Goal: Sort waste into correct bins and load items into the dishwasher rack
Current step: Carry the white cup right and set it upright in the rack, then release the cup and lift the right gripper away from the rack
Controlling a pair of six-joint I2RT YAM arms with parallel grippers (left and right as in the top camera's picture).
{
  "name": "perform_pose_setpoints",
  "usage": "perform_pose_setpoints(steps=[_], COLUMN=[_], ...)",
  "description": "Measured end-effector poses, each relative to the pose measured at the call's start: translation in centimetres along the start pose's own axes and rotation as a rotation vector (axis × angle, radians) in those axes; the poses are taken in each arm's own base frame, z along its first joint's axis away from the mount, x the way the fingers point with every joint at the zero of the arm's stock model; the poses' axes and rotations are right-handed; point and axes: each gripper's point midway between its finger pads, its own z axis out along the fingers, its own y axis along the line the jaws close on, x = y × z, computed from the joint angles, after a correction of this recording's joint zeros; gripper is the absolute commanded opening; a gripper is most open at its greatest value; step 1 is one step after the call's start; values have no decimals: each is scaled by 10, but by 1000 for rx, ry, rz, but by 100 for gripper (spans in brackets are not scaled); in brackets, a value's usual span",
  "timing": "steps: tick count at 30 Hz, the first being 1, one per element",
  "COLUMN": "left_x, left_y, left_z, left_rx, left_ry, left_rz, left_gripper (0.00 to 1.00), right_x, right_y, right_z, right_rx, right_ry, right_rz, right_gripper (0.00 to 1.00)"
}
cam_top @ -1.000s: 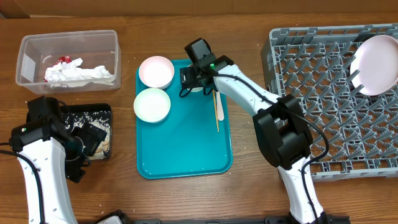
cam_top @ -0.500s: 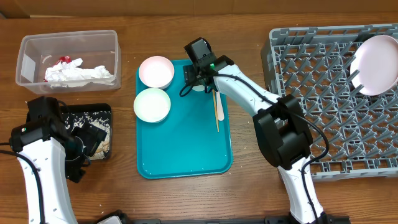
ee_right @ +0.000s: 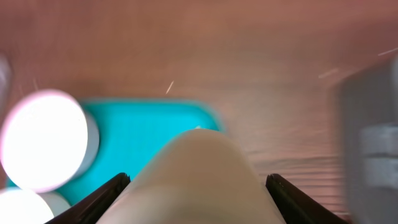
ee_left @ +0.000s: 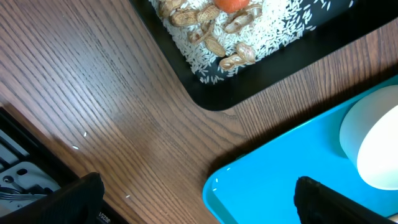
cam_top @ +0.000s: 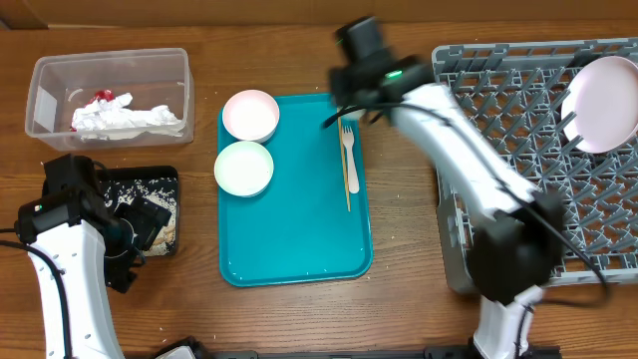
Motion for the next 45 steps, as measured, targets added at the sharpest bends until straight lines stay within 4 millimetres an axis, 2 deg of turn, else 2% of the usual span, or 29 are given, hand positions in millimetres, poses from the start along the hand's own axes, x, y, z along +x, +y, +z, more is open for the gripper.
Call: perform_pose_setpoints(steps=[1,2,3,5,6,11,15,18,22,26,35,37,39,41,42,44,45], left_x=[0,0,0,0,0,0,0,0,0,0,0,0,0,0,0,0,0], left_y=[0,0,0,0,0,0,0,0,0,0,0,0,0,0,0,0,0], left_z=[0,0,0,0,0,0,0,0,0,0,0,0,0,0,0,0,0], left_rx=[0,0,0,0,0,0,0,0,0,0,0,0,0,0,0,0,0], left_ry=[0,0,0,0,0,0,0,0,0,0,0,0,0,0,0,0,0], left_rz=[0,0,0,0,0,0,0,0,0,0,0,0,0,0,0,0,0], left_gripper=[100,100,100,100,100,100,100,100,100,100,100,100,100,100,100,100,100], right_x=[-9,-23,-42,-52,-54,-43,-29,-7,18,23,32,33,32,34,36,37,38], right_y=[-10,-31,-71,-120,-154,-253,-301,-330,-339,-338,-335,-333,-329,-323,-320,-315,-314], right_z=[-10,-26,-51,-67,-71,-65,-57,-39,-10,-6,-7,-7,-6,-5,-4,-3,-3], right_rx=[8,28,75,143,191,334,398,439,451,451,451,449,435,407,387,361,354], right_ry=[-22,-58,-112,-139,-143,-110,-73,4,103,123,166,171,172,185,198,208,210], right_rz=[19,55,121,195,244,378,441,482,495,493,487,486,481,488,488,495,498], right_gripper=[56,57,57,57,57,62,62,65,83,96,95,86,55,43,32,22,21])
